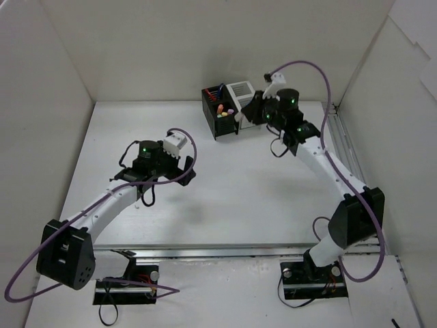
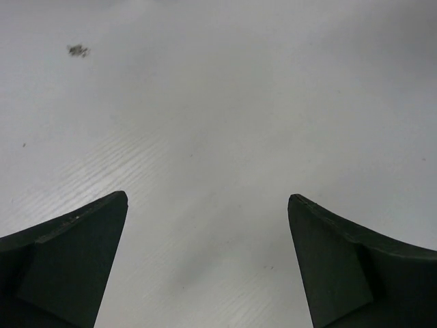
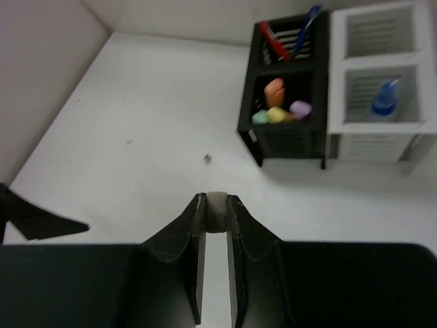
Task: Sort the stationery into containers
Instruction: Place the stationery in the storage box.
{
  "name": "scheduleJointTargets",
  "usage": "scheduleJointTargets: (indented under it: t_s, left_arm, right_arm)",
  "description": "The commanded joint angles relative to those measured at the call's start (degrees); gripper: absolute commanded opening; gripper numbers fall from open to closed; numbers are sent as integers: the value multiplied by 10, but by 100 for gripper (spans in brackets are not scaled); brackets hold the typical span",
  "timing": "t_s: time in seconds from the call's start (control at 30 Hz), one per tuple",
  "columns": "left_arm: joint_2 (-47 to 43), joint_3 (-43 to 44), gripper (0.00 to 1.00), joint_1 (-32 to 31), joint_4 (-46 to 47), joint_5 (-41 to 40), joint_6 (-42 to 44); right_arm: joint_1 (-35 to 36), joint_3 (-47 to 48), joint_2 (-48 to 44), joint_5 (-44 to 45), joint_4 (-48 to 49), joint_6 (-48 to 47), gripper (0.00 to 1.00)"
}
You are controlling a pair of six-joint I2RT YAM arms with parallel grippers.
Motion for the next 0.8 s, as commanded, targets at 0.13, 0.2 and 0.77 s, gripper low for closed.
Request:
scheduleJointTargets:
  t_s: [0.13, 0.2, 0.77]
  left_arm:
    - [-55, -12, 100, 73, 5, -37, -97]
    - [-62, -17, 100, 83, 5, -39, -108]
    - [-69, -24, 100, 141, -2, -33, -117]
  right_arm:
    - [-38, 266, 179, 137, 17, -117, 0]
    - [-40, 333, 262, 161, 17, -136, 0]
    - [-41, 676, 596, 255, 156, -159, 55]
